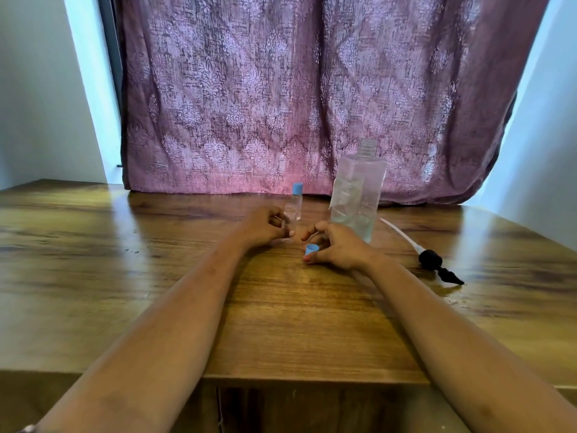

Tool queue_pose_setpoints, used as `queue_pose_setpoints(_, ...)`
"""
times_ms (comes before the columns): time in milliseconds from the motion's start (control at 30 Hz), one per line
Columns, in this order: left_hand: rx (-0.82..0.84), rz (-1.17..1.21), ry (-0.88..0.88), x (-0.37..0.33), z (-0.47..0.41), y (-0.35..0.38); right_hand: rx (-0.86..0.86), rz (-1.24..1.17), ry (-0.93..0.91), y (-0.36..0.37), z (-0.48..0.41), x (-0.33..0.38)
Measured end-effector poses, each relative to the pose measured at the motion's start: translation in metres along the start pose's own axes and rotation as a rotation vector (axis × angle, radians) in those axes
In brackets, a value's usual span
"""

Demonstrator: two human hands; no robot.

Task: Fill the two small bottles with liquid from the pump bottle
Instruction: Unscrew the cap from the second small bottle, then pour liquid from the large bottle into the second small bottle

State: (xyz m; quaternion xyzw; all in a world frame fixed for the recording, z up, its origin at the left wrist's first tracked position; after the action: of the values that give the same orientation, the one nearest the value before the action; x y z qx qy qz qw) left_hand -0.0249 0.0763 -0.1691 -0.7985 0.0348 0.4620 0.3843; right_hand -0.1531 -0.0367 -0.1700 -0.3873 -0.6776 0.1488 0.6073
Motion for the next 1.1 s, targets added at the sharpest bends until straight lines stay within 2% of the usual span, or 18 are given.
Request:
queue_pose_setpoints(133, 0.021, 0.029, -0.01, -0.002, 0.003, 0.0, 0.059, -0.025, -0.077, 0.021, 0.005, 0.017)
queue_pose_setpoints(267, 0.021, -0.038, 0.01, -0.001, 0.001, -0.002, 0.106, 0.077, -0.128, 0.036, 0.003, 0.024)
queue_pose_setpoints(400, 0.048, -0.039, 0.003, -0.003, 0.002, 0.0, 0.126, -0.007, -0.111, 0.03, 0.008, 0.027)
queue_pose_setpoints(467, 0.025, 0.01, -0.019, -0.004, 0.001, 0.001, 0.07, -0.077, -0.116, 0.017, 0.01, 0.03)
queue_pose_setpoints(533, -0.06, 0.067, -0.023, -0.007, -0.001, -0.004, -0.084, -0.137, -0.157, -0.003, 0.008, 0.036)
queue_pose_setpoints(600, -0.107, 0.108, -0.018, -0.011, -0.001, -0.007, -0.356, -0.182, -0.205, -0.031, 0.007, 0.039)
queue_pose_setpoints(667, -0.08, 0.102, 0.001, -0.014, 0.001, -0.007, -0.675, -0.223, -0.24, -0.061, 0.009, 0.039)
queue_pose_setpoints(733, -0.083, 0.062, 0.042, -0.013, 0.001, -0.005, -0.937, -0.167, -0.265, -0.082, 0.013, 0.033)
queue_pose_setpoints(800, -0.15, 0.006, 0.098, -0.013, -0.001, -0.007, -1.081, -0.057, -0.197, -0.094, 0.011, 0.021)
queue_pose_setpoints(867, -0.205, -0.031, 0.13, -0.014, -0.002, -0.008, -1.067, -0.04, -0.056, -0.1, 0.005, 0.009)
queue_pose_setpoints(933, -0.216, -0.031, 0.131, -0.014, -0.003, -0.008, -0.882, -0.109, 0.041, -0.096, -0.007, 0.002)
queue_pose_setpoints(1000, -0.19, -0.032, 0.118, -0.014, -0.005, -0.008, -0.748, -0.111, 0.042, -0.083, -0.016, -0.002)
queue_pose_setpoints(1100, -0.087, -0.041, 0.06, -0.014, -0.002, -0.005, -0.819, -0.078, 0.003, -0.072, -0.02, -0.005)
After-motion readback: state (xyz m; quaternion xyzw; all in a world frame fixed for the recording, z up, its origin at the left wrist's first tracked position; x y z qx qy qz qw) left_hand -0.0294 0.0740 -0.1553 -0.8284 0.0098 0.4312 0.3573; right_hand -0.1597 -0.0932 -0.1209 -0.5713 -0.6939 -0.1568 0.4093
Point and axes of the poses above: each hand's wrist, its own z-axis away from the middle knuckle, its own y-axis out of the palm, x = y × z, the point moved 4 cm from there along -z, towards the middle knuckle, and after that the axes turned 4 degrees about -x, right-handed, at the moved point
